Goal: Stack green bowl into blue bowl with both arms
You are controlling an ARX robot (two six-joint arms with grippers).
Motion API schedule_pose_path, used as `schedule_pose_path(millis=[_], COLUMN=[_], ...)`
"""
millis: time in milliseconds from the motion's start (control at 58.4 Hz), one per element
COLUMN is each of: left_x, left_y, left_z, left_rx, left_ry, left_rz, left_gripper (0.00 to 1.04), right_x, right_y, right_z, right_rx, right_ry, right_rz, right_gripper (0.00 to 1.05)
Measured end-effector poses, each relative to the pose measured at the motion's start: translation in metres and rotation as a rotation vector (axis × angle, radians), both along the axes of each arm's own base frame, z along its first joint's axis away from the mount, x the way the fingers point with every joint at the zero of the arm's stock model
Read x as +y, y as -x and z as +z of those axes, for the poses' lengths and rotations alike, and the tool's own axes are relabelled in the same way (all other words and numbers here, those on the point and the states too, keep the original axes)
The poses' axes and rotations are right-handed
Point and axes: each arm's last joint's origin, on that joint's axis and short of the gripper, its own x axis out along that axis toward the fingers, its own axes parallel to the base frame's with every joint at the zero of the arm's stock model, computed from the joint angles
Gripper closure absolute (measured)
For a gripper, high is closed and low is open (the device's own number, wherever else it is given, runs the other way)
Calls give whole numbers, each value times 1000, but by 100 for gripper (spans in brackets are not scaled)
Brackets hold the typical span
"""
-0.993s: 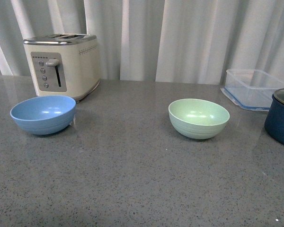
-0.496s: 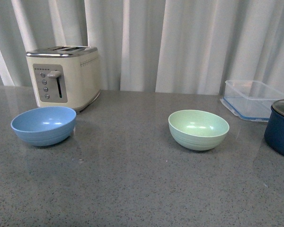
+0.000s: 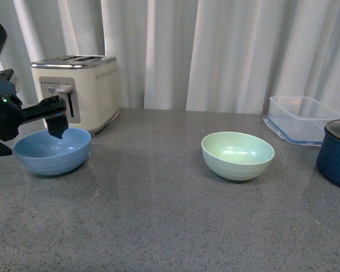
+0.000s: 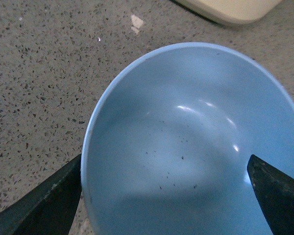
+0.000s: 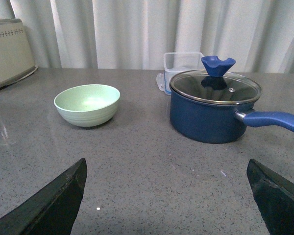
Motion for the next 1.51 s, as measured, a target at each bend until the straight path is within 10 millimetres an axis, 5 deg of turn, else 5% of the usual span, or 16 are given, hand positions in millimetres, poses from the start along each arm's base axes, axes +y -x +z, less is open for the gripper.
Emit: schedule_pose_path(millis=[222, 599, 702, 890, 1044, 1506], left_x=[1, -3, -4, -17, -47, -132], left_y=[-26, -30, -25, -15, -10, -16], left_z=[-25, -26, -15, 7, 21, -5], left_rx=[70, 66, 41, 0, -32, 11], left_ry=[-19, 7, 28, 34, 37, 17], left_rz=[70, 103, 109, 74, -2, -172], left_gripper=[8, 85, 96, 97, 97, 97], right_x=[0, 0, 0, 0, 0, 0], right_y=[0, 0, 0, 0, 0, 0], right_z=[0, 0, 0, 0, 0, 0], right_rx=[0, 0, 0, 0, 0, 0], right_ry=[0, 0, 0, 0, 0, 0], right_rz=[0, 0, 0, 0, 0, 0], right_gripper=[10, 10, 10, 10, 10, 10])
